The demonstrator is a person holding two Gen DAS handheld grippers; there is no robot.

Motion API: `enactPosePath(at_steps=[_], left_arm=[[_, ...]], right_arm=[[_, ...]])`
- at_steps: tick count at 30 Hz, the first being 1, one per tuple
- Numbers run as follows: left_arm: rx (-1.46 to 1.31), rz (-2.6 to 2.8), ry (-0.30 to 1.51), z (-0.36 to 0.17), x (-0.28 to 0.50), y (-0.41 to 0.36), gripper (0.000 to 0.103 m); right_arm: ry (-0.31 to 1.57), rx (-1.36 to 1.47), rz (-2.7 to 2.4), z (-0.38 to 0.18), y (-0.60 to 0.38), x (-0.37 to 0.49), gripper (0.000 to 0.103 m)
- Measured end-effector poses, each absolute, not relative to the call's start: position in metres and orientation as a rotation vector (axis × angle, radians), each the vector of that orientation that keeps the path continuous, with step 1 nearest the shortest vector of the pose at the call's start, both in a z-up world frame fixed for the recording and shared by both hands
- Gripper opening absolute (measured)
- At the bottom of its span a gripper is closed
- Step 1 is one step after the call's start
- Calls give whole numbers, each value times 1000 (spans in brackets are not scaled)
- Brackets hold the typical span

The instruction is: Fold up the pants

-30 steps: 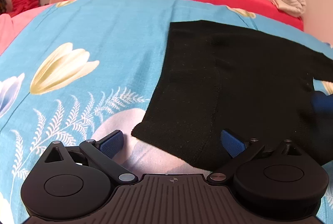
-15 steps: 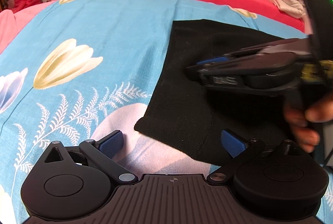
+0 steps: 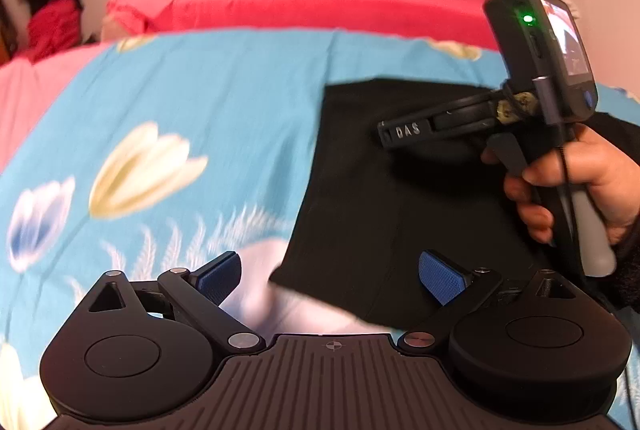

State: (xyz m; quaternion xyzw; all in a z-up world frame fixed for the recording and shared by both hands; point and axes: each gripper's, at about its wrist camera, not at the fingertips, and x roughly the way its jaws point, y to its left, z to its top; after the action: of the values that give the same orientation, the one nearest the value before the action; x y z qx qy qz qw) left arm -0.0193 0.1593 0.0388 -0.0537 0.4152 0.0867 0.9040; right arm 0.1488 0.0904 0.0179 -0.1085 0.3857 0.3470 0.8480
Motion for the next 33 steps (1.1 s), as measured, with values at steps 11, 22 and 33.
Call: enactPosePath(at_steps=[11,22,33], left_arm=[[-124,-2,849,29,88,102,103],[-83,3,806,-19,93,90,103],[-83,14,770,-17,87,91,103]], right_arm=[[747,174,554,62,-115,187,82],[597,740,-15,30,-391,190,85],[513,828,-264,11,-468,204,70]])
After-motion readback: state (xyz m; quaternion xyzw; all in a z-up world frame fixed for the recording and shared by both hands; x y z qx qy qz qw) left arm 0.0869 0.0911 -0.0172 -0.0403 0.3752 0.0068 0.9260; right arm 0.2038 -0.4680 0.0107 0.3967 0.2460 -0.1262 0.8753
